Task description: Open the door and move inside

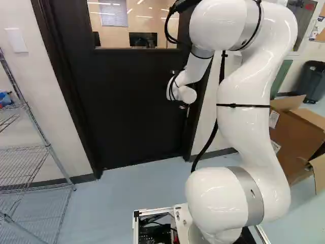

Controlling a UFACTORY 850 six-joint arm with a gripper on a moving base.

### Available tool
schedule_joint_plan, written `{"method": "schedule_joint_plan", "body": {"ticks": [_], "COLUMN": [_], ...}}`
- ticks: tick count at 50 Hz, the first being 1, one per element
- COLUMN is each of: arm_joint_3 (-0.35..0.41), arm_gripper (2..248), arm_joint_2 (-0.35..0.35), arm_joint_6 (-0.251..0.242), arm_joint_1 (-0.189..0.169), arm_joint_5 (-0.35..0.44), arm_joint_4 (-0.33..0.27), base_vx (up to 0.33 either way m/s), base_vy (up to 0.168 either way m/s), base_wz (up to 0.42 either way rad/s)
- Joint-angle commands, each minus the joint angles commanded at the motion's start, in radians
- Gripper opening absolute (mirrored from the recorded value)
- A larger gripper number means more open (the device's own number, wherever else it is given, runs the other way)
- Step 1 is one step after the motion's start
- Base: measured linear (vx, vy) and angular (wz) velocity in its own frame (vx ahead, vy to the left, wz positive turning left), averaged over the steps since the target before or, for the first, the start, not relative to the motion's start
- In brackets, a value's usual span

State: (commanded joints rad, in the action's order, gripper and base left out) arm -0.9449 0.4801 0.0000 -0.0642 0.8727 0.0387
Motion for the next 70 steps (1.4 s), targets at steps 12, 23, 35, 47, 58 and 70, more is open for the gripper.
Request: {"method": "schedule_joint_plan", "body": {"ticks": [12,23,35,47,58,70], "arm_joint_3": [-0.061,-0.125,-0.197,-0.271,-0.339,-0.415], "arm_gripper": [247,247,247,247,247,247], "arm_joint_2": [0.047,0.096,0.149,0.203,0.252,0.306], "arm_joint_6": [0.0,0.0,0.0,0.0,0.0,0.0], "arm_joint_1": [0.004,0.013,0.024,0.038,0.053,0.068], "arm_joint_5": [0.0,0.0,0.0,0.0,0.0,0.0], "arm_joint_4": [0.051,0.103,0.166,0.21,0.224,0.225], "base_vx": [0.0,-0.002,0.0,0.0,0.0,0.0], "base_vy": [0.0,0.001,0.0,0.0,0.0,0.0], "base_wz": [0.0,0.001,0.0,0.0,0.0,0.0]}}
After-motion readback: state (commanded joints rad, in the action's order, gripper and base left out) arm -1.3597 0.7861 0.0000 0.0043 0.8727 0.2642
